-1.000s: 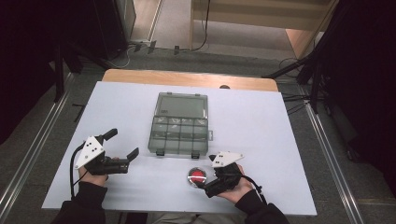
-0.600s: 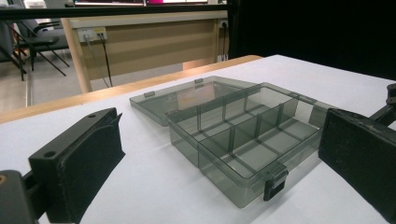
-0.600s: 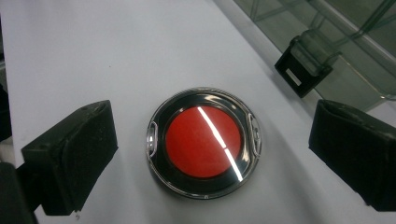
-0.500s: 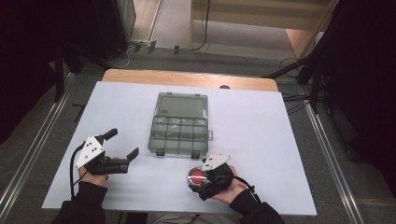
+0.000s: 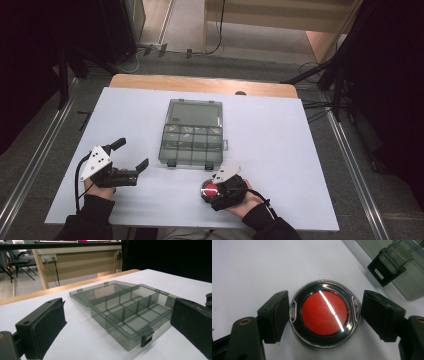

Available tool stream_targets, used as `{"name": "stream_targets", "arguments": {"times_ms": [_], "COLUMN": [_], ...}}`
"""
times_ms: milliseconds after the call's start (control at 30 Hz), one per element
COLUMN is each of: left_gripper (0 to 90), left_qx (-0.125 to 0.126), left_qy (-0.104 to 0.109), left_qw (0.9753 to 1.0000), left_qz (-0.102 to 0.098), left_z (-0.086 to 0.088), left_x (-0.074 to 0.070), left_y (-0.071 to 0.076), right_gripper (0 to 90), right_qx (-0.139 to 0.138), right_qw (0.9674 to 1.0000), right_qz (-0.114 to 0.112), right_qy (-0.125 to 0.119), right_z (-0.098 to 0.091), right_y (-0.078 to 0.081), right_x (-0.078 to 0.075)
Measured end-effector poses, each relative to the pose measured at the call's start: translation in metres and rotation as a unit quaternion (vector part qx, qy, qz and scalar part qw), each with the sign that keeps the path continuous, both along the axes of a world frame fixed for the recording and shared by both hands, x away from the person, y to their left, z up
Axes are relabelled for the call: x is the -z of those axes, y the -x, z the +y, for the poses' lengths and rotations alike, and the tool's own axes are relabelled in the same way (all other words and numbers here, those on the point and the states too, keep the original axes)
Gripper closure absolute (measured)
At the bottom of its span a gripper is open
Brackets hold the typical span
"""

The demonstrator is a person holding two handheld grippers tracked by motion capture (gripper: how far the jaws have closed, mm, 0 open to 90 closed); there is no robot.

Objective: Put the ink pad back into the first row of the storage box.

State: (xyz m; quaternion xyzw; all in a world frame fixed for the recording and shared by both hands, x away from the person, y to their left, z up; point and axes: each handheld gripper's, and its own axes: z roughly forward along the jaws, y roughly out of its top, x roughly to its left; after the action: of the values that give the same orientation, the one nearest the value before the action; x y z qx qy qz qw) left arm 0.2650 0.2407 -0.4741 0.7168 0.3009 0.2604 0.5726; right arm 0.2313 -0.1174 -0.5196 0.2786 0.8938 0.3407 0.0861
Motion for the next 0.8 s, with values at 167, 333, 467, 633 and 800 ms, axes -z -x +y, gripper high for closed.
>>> {"name": "stream_targets", "arguments": {"times_ms": [167,333,467,633,800], "left_gripper": [0.0,0.0,0.0,0.0,0.0], "left_qx": [0.001,0.002,0.004,0.004,0.004], "left_qy": [0.000,0.002,0.003,0.003,0.003], "left_qw": [1.0000,1.0000,1.0000,1.0000,1.0000], "left_qz": [0.000,0.000,0.000,0.000,0.001], "left_z": [0.000,0.000,0.000,0.000,0.000], "left_x": [0.000,0.000,0.000,0.000,0.000], "left_y": [0.000,0.000,0.001,0.001,0.001], "right_gripper": [30.9,31.1,31.1,31.1,31.1], "right_qx": [0.001,0.005,0.009,0.010,0.012], "right_qw": [1.0000,0.9999,0.9999,0.9999,0.9999], "right_qz": [-0.002,0.005,0.009,0.001,-0.005], "right_qy": [0.007,0.007,0.005,-0.003,-0.006], "right_z": [0.002,0.003,0.002,0.002,0.002], "right_y": [0.002,0.001,-0.001,-0.005,-0.011], "right_x": [-0.002,-0.003,-0.009,-0.020,-0.030]}}
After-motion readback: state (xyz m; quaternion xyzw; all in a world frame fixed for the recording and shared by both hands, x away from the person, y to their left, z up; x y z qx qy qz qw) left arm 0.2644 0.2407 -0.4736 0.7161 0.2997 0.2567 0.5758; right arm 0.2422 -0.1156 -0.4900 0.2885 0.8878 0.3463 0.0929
